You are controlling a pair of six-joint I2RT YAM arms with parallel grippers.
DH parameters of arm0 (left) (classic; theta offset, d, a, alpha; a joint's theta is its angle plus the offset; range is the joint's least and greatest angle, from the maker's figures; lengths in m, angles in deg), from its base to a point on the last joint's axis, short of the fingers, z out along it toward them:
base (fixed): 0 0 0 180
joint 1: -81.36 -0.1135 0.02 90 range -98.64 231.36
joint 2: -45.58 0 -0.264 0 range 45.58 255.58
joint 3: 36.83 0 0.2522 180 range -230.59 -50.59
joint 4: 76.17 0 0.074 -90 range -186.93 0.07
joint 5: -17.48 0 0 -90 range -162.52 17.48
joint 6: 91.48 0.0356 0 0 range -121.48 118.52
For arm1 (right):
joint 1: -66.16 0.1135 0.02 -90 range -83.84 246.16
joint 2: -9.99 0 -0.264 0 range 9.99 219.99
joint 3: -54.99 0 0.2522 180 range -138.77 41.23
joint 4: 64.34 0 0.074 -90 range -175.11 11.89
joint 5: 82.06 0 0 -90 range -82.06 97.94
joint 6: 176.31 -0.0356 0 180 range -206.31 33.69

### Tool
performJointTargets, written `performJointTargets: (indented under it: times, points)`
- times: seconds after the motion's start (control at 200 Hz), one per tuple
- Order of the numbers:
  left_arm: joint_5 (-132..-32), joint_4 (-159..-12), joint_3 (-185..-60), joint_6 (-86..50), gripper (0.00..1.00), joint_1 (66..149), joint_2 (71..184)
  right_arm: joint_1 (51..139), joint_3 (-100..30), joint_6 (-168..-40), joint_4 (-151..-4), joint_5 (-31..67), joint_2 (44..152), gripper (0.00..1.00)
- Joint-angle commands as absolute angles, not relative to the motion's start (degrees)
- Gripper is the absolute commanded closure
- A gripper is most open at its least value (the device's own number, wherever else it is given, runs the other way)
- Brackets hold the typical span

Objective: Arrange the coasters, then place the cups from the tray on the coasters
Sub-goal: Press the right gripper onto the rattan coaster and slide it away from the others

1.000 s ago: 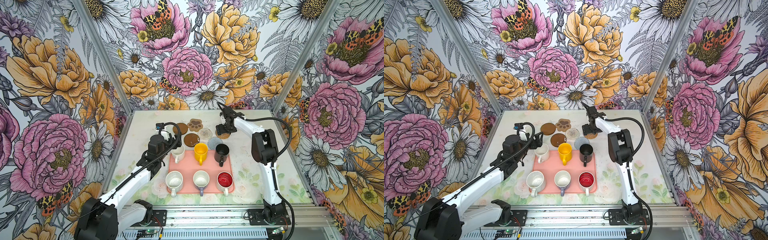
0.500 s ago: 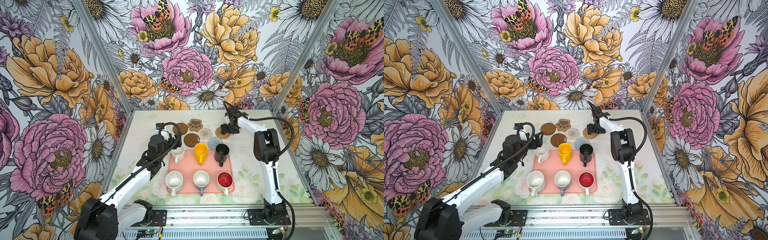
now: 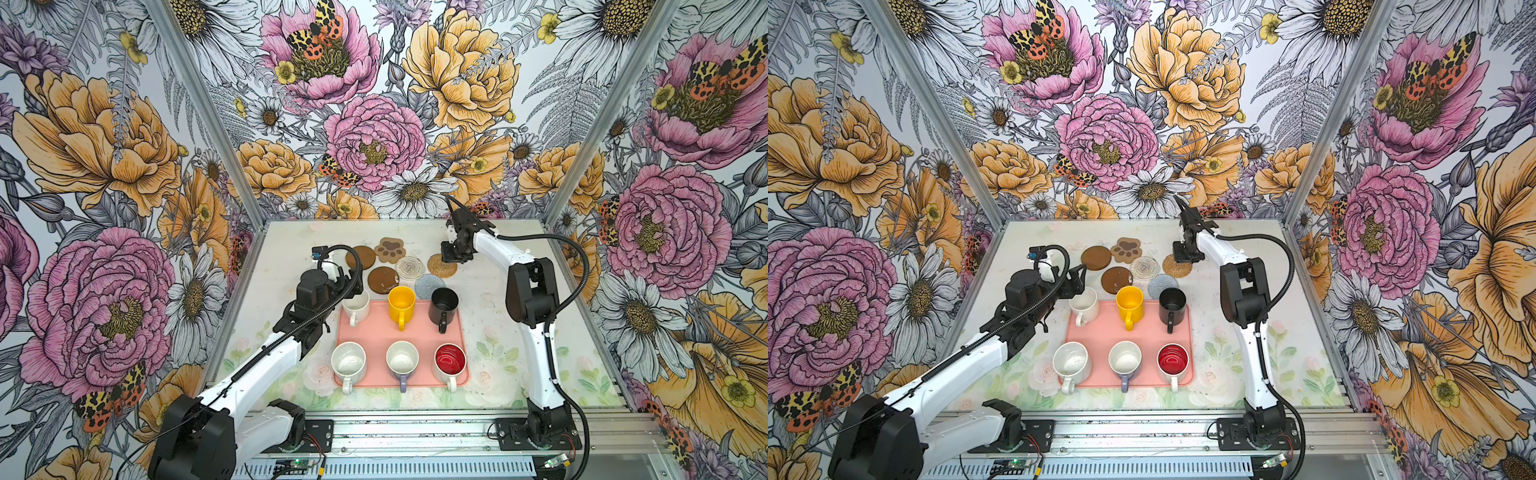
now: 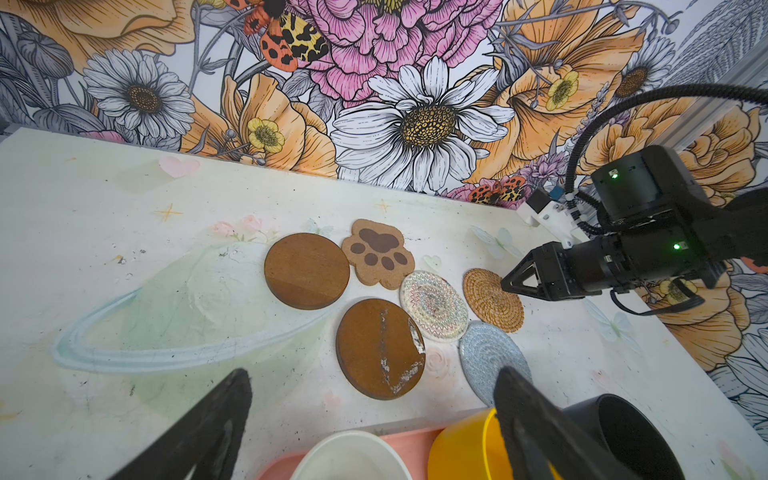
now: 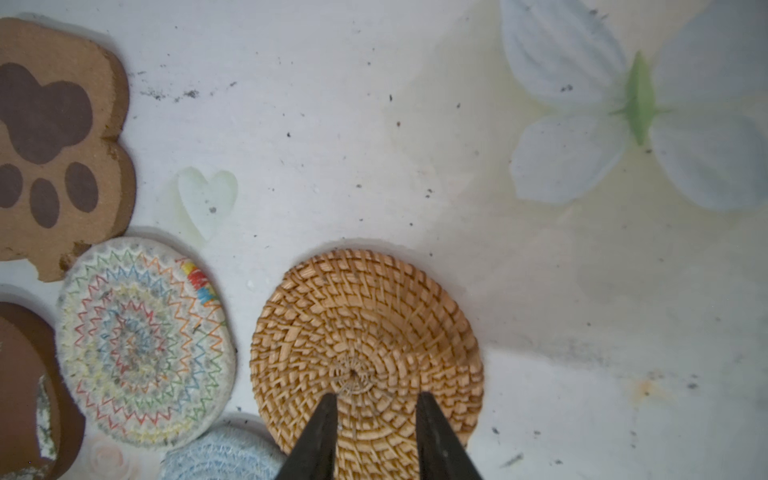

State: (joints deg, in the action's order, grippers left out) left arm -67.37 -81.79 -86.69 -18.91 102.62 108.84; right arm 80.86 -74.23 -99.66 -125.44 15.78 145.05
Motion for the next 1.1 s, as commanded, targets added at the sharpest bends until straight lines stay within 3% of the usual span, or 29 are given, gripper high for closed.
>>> performJointTargets:
  times: [0.0, 0.19, 1.096]
  points:
    - [-67.53, -82.36, -87.68, -18.09, 0.07, 103.06, 108.43, 81.41, -75.67, -100.37, -125.13, 17.64, 147.51, 0.76]
    - [-67.26, -82.37, -87.86, -18.26, 0.07, 103.0, 108.81, 81.86, -74.79, -101.7, -125.3, 15.64, 149.27, 1.0]
    - [-65.33, -83.98, -86.89, -17.21, 0.07, 103.03, 105.6, 76.52, -60.75, -104.2, -126.36, 15.63, 140.4, 1.0]
